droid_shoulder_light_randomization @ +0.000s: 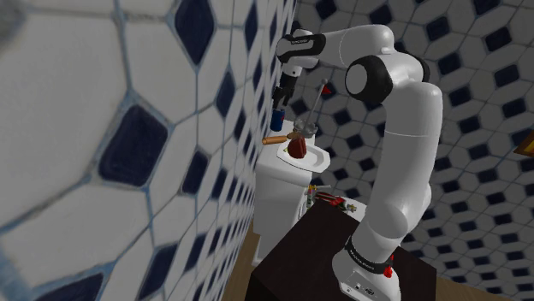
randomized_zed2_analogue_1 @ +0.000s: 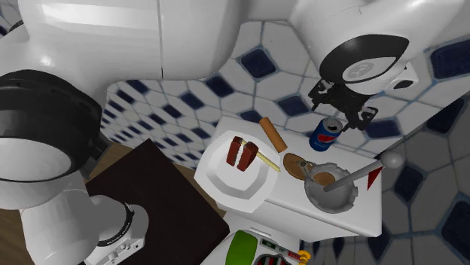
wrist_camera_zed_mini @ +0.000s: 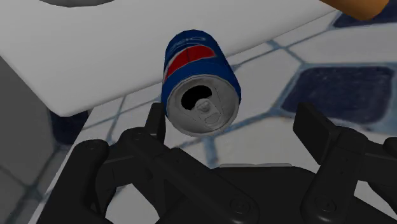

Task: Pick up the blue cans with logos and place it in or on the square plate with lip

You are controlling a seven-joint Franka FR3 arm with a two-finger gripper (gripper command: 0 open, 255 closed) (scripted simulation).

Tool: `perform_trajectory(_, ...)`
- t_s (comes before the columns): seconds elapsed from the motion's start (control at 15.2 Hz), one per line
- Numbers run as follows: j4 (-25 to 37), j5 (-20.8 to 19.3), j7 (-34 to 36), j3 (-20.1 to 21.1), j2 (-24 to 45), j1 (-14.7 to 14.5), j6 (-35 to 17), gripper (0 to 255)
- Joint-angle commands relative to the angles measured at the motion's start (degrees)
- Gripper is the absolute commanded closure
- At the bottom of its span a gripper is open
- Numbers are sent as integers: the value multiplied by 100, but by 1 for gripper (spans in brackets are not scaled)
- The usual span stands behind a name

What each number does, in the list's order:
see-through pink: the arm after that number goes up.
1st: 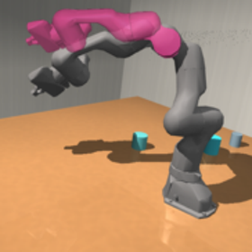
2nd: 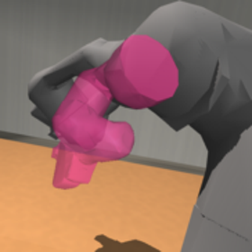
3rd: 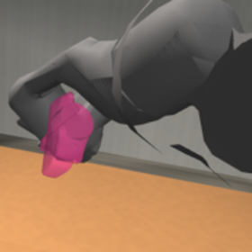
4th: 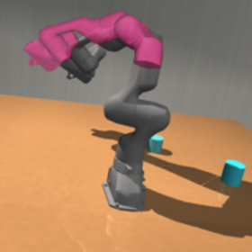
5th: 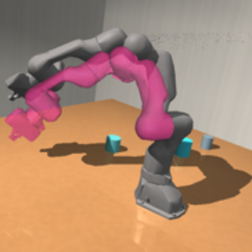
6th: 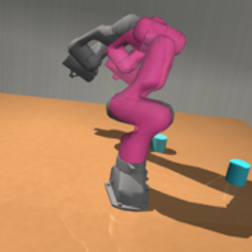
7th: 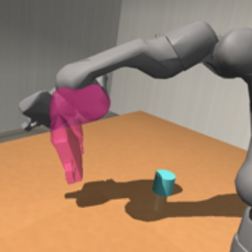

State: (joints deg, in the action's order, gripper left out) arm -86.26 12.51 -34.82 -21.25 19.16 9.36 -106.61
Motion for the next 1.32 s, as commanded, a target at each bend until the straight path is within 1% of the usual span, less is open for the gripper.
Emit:
perform_trajectory(0.0, 719, 186, -120, 20, 554, 187, 181, 0)
perform_trajectory(0.4, 359, 30, -52, 470, 578, 476, -268, 0)
perform_trajectory(0.53, 278, 30, -55, 504, 601, 490, -376, 0)
perform_trajectory(0.59, 278, 32, -56, 499, 602, 486, -376, 0)
perform_trajectory(0.79, 274, -58, -7, 693, 584, 638, -389, 0)
perform_trajectory(0.99, 275, -38, -18, 648, 588, 603, -386, 0)
perform_trajectory(1.06, 100, -69, 49, 661, 498, 529, -482, 255)
perform_trajectory(1.12, 262, -32, -16, 652, 602, 599, -416, 255)
perform_trajectory(1.19, 174, -40, -37, 642, 545, 603, -449, 255)
perform_trajectory(1.25, -157, -104, 41, 643, 296, 503, -547, 255)
